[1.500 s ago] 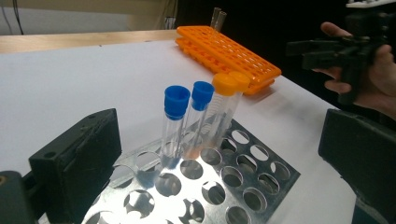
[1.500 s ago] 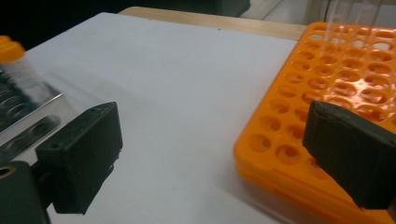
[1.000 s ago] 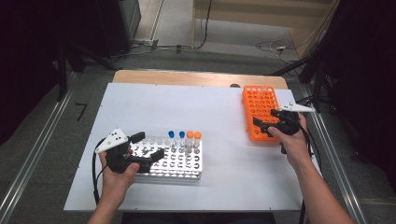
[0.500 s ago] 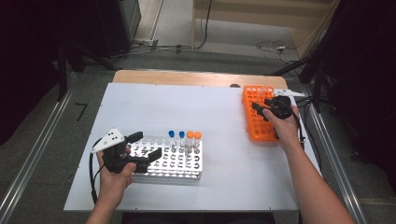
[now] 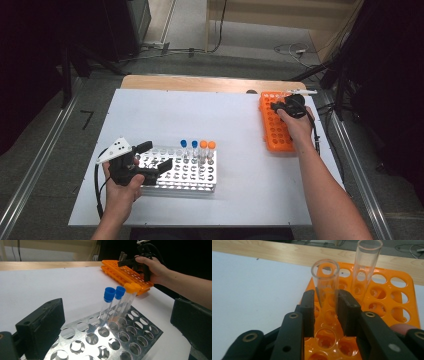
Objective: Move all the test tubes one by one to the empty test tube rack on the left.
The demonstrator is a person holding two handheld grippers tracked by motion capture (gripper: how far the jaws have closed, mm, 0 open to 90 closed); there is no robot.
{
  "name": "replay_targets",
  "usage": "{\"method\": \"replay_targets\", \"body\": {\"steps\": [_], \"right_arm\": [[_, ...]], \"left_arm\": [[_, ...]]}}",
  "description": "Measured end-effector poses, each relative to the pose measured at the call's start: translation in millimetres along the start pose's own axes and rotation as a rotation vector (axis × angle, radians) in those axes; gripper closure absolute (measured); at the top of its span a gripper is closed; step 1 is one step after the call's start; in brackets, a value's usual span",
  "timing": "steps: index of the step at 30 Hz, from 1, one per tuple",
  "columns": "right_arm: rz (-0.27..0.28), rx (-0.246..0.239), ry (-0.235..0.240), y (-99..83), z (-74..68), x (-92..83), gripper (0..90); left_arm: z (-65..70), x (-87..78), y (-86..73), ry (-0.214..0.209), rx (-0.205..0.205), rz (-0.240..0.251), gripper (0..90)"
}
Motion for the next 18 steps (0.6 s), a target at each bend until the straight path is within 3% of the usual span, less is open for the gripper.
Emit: {"method": "replay_targets", "body": {"steps": [4, 9, 16, 18], "right_arm": [[-0.017, -0.003, -0.029, 1.3, 3.6, 3.5, 73.3], [-0.005, -0.013, -0.030, 1.2, 4.3, 1.1, 73.8], [0.074, -0.039, -0.045, 11.8, 2.4, -18.6, 73.9], [0.103, -0.032, -0.030, 15.6, 1.5, -27.4, 73.9]], "left_arm": [[0.6, 1.9, -0.4, -0.002, 0.001, -0.002, 0.0], [1.0, 4.6, -1.7, -0.004, 0.002, -0.012, 0.0], [3.8, 6.5, 0.4, -0.007, 0.009, -0.008, 0.0], [5.1, 6.8, 1.3, -0.010, 0.008, -0.004, 0.0]]}}
Point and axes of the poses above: each handheld gripper's, and its own axes: x roughly forward along the jaws, y roughly out of its top, z roughly to its right, the point moved 7 cm from there along x, roughly forward along the jaws, and after that the axes turned 8 degrees about -x, right-handed, at the moved point
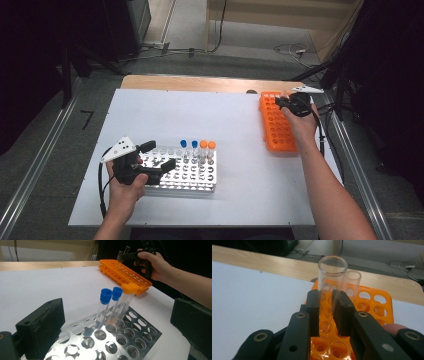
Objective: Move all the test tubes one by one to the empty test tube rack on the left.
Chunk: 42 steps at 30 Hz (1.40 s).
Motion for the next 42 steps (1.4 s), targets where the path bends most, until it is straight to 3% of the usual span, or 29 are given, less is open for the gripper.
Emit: {"method": "replay_targets", "body": {"steps": [8, 27, 42], "right_arm": [[0.056, -0.014, 0.070, 1.7, -17.3, -32.1, 73.9], [0.094, -0.082, 0.237, -42.0, -69.1, -96.2, 73.9], [0.075, -0.143, 0.364, -82.7, -124.3, -140.9, 73.9]], "left_arm": [[7.2, 1.0, 3.6, -0.012, 0.018, 0.005, 0.0], [34.8, 15.9, 6.1, -0.063, 0.069, -0.014, 1.1], [72.2, 39.8, 4.4, -0.133, 0.139, -0.065, 5.1]]}}
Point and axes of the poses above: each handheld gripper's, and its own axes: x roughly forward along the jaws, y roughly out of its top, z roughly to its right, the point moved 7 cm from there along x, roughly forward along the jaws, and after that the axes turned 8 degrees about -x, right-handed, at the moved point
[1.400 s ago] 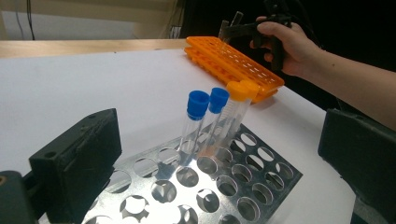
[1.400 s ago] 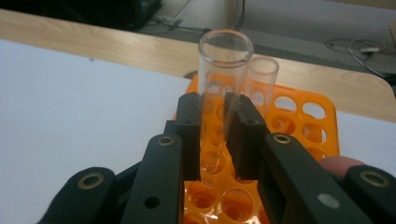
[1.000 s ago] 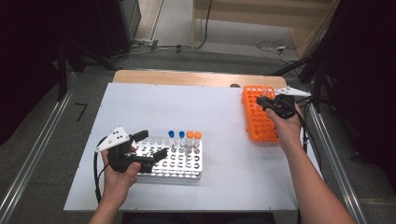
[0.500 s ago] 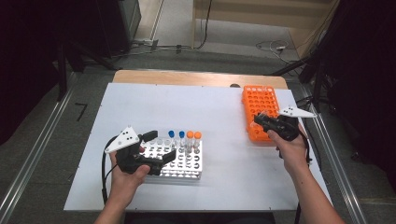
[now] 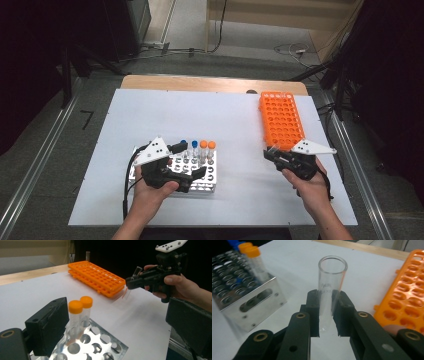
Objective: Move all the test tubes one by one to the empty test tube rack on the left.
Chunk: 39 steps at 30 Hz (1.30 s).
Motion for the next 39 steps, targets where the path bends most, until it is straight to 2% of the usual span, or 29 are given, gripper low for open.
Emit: {"method": "replay_targets", "body": {"steps": [7, 12, 16, 18, 20, 26, 30, 33, 39], "right_arm": [[-0.022, -0.023, 0.064, -7.8, -29.2, -3.2, 73.9], [-0.024, -0.054, 0.106, -7.2, -46.8, -3.2, 73.9], [-0.030, -0.082, 0.127, -6.0, -58.2, -0.6, 73.9], [-0.037, -0.101, 0.144, -5.6, -65.6, 0.1, 73.9], [-0.042, -0.115, 0.161, -5.1, -73.6, 1.5, 73.9], [-0.059, -0.166, 0.215, -3.2, -97.4, 5.0, 73.9], [-0.069, -0.179, 0.229, -2.7, -104.7, 6.6, 73.9], [-0.066, -0.183, 0.244, -1.9, -108.2, 6.5, 73.9], [-0.069, -0.182, 0.273, -0.7, -113.9, 6.6, 73.9]], "left_arm": [[19.9, 22.2, -0.2, -0.036, 0.034, -0.044, 9.2], [35.0, 39.1, -3.0, -0.048, 0.066, -0.090, 17.9], [40.6, 49.2, -7.5, -0.057, 0.071, -0.104, 26.9], [43.0, 52.9, -10.5, -0.068, 0.079, -0.109, 37.0], [47.1, 56.0, -13.8, -0.083, 0.090, -0.120, 42.8], [58.6, 64.6, -23.3, -0.135, 0.110, -0.152, 51.2], [64.8, 68.5, -27.7, -0.166, 0.125, -0.167, 58.0], [66.0, 70.8, -29.5, -0.179, 0.118, -0.175, 62.7], [66.6, 74.4, -33.5, -0.178, 0.127, -0.189, 70.8]]}}
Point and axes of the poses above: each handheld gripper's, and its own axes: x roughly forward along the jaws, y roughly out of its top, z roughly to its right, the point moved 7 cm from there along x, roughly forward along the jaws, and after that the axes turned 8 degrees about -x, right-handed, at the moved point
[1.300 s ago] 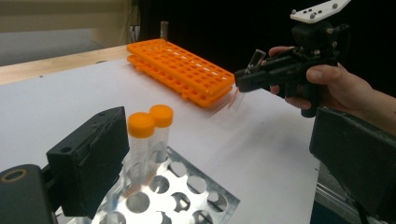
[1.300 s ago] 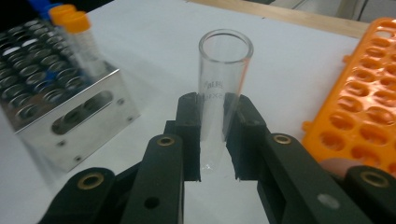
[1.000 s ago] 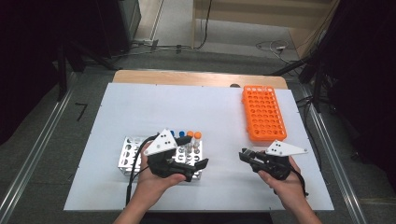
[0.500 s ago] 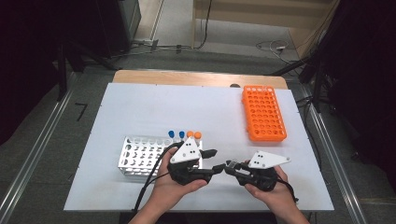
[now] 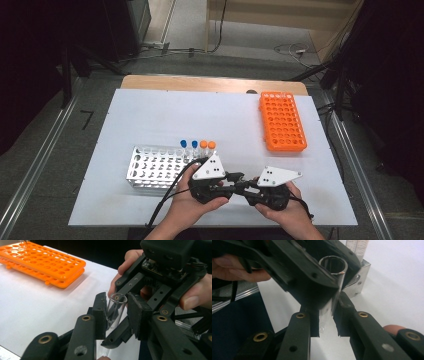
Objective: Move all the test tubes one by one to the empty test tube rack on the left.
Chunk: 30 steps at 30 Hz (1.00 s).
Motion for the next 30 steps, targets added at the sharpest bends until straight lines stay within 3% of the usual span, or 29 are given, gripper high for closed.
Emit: {"method": "replay_targets", "body": {"steps": [8, 17, 20, 25, 30], "right_arm": [[0.004, 0.009, 0.018, 0.4, -1.4, -0.3, 73.8], [0.015, 0.017, 0.027, 1.1, -0.9, -0.8, 72.7], [0.010, 0.018, 0.032, 0.1, -0.8, -1.2, 64.2], [0.035, 0.031, 0.043, 0.4, -0.4, -3.6, 41.2], [0.064, 0.042, 0.018, -1.0, 4.7, -7.8, 20.0]], "left_arm": [[0.9, -1.9, 0.1, 0.023, 0.040, 0.009, 75.6], [-0.3, -4.5, 1.6, 0.027, 0.040, 0.023, 76.5], [-1.9, -8.2, 3.4, 0.032, 0.035, 0.033, 76.6], [-5.3, -15.9, 7.5, 0.044, 0.025, 0.057, 76.6], [-11.1, -26.5, 12.3, 0.058, 0.018, 0.076, 76.6]]}}
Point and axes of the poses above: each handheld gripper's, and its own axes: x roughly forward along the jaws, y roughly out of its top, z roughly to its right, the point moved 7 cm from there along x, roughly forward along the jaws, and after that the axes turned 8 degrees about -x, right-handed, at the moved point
